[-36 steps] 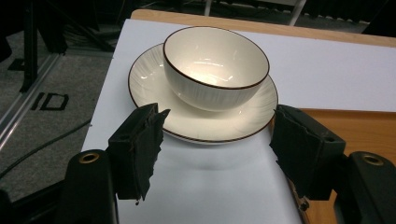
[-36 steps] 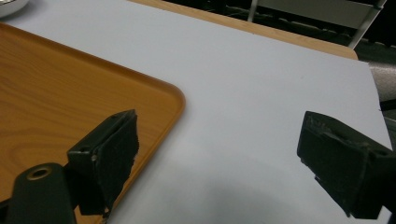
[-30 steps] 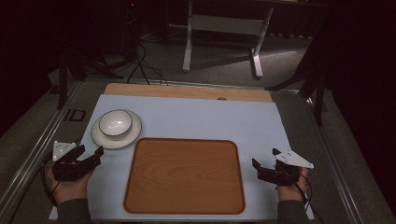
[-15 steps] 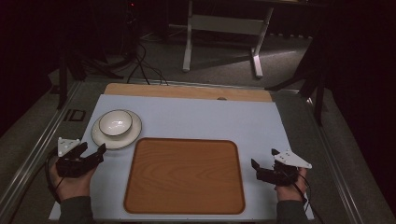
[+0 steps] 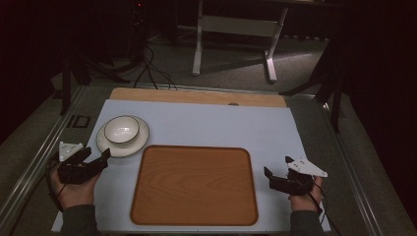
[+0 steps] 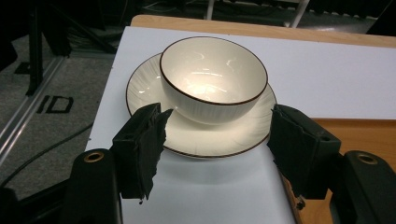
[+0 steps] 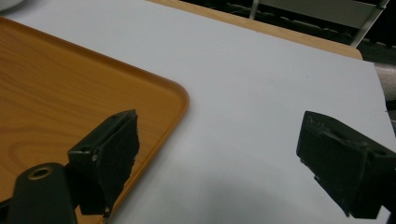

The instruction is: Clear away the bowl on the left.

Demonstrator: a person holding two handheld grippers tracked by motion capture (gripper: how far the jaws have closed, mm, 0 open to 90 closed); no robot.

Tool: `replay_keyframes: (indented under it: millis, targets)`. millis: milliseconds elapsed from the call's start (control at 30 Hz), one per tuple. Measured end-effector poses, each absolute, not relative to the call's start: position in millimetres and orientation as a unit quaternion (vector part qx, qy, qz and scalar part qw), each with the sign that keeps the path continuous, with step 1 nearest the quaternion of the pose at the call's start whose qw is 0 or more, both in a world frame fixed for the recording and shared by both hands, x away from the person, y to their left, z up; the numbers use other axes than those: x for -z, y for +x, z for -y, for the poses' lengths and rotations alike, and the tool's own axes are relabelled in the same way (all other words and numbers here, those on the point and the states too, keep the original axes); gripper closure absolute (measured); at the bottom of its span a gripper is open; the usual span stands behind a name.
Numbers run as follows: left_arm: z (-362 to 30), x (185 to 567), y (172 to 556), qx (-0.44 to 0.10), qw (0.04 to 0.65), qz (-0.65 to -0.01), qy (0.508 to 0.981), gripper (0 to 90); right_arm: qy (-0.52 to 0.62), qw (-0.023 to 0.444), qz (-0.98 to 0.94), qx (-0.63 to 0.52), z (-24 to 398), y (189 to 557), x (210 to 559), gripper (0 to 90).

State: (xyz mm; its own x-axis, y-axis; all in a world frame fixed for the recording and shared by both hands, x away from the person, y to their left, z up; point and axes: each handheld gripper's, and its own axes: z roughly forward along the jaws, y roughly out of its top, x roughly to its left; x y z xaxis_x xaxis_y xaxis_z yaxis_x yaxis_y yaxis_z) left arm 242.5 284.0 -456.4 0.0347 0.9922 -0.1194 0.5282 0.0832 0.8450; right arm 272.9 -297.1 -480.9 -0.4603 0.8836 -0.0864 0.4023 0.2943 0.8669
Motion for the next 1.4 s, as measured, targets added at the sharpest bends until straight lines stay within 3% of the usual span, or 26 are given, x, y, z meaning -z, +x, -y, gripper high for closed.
replay_keyframes:
  millis: [733,1400]
  targets:
    - [-291,433,259,-0.297,0.403,-0.612,0.612,33.8,0.434,0.293,-0.744,-0.414,298,274,480,13.3]
    - [-289,446,288,-0.297,0.383,-0.617,0.620,34.0,0.436,0.295,-0.741,-0.416,299,275,480,13.3]
